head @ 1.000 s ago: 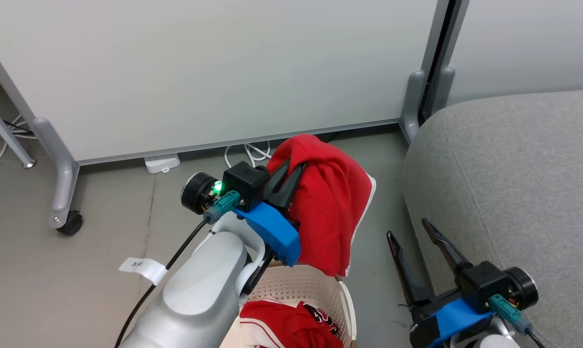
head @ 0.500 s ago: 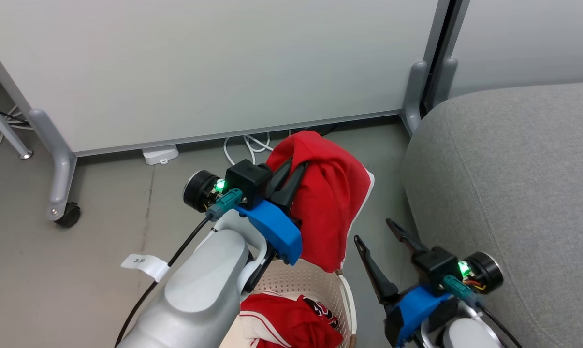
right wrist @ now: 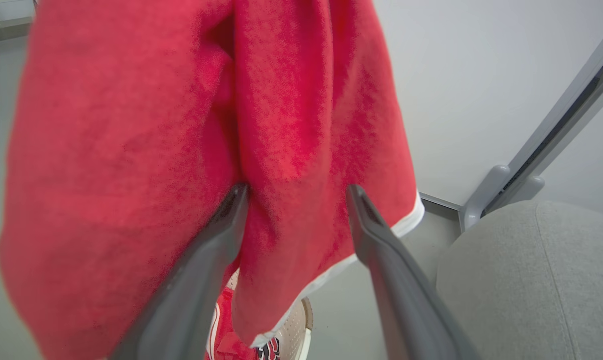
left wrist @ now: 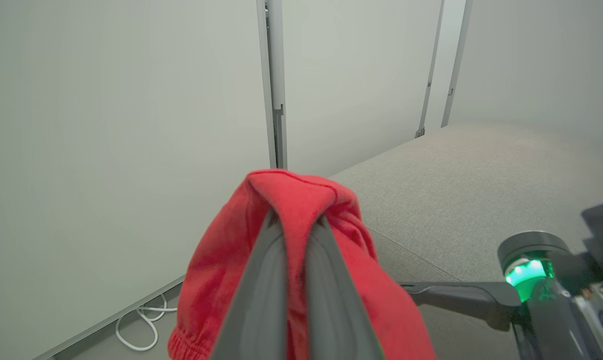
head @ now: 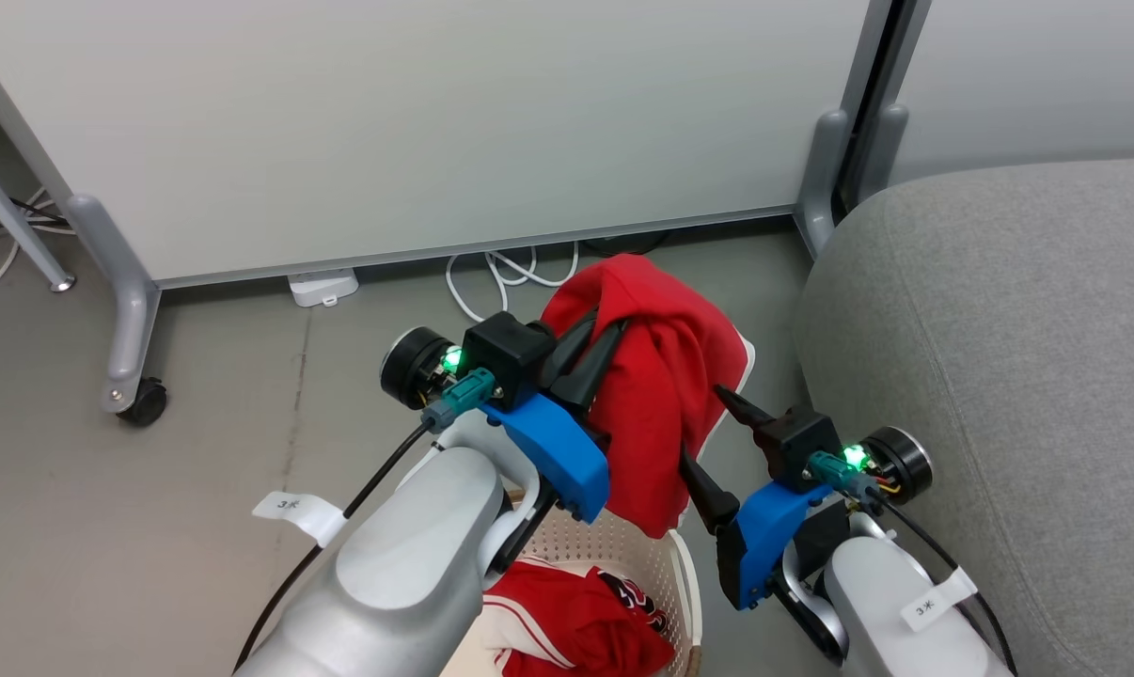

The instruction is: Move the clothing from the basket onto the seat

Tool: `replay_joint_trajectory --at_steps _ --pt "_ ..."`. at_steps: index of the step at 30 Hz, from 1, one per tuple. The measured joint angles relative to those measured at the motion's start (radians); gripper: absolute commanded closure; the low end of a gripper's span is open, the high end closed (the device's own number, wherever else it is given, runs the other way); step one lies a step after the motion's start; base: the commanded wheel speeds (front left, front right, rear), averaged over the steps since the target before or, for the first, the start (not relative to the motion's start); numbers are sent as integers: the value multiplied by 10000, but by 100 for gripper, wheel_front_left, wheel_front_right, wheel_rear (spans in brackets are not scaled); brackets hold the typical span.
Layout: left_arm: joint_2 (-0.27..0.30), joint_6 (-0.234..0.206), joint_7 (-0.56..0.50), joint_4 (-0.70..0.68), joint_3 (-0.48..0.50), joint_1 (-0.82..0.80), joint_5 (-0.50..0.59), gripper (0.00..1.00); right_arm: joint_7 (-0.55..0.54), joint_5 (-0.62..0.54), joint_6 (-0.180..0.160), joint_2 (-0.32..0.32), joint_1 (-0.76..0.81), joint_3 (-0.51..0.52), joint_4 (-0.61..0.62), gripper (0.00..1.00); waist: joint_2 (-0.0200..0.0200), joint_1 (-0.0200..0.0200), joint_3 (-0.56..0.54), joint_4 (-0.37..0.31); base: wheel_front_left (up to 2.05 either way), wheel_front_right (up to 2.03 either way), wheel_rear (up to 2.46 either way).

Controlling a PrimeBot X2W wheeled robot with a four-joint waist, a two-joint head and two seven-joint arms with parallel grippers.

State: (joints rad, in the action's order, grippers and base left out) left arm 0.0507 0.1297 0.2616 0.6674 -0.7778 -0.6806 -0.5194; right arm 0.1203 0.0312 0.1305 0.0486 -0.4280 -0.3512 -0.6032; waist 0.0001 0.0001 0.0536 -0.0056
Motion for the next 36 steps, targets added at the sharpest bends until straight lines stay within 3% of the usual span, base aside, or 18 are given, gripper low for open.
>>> replay_joint_trajectory --at_steps 14,15,16,17,35,36 --pt "2 -15 0 -263 -886 -89 -529 100 761 1854 0 0 -1192 -1131 -1762 0 0 0 -200 75 0 0 0" --pt "2 -36 0 -282 -941 -89 -545 100 782 1931 0 0 -1220 -1127 -1866 52 0 0 -220 62 0 0 0" --pt "-2 -67 0 -297 -988 -89 -575 100 807 2002 0 0 -1246 -1127 -1954 88 0 0 -238 51 0 0 0" --pt "0 -73 0 -313 -1028 -90 -619 100 882 2006 0 0 -1273 -1099 -2038 100 0 0 -256 39 0 0 0" --pt "-2 -234 0 -36 -1104 -131 -780 100 1287 2431 0 2 -1490 -1281 -2604 100 0 0 -398 -107 0 0 0" --pt "-2 -234 0 -19 -1106 -131 -794 93 1290 2433 0 2 -1498 -1285 -2629 100 0 0 -409 -107 0 0 0"
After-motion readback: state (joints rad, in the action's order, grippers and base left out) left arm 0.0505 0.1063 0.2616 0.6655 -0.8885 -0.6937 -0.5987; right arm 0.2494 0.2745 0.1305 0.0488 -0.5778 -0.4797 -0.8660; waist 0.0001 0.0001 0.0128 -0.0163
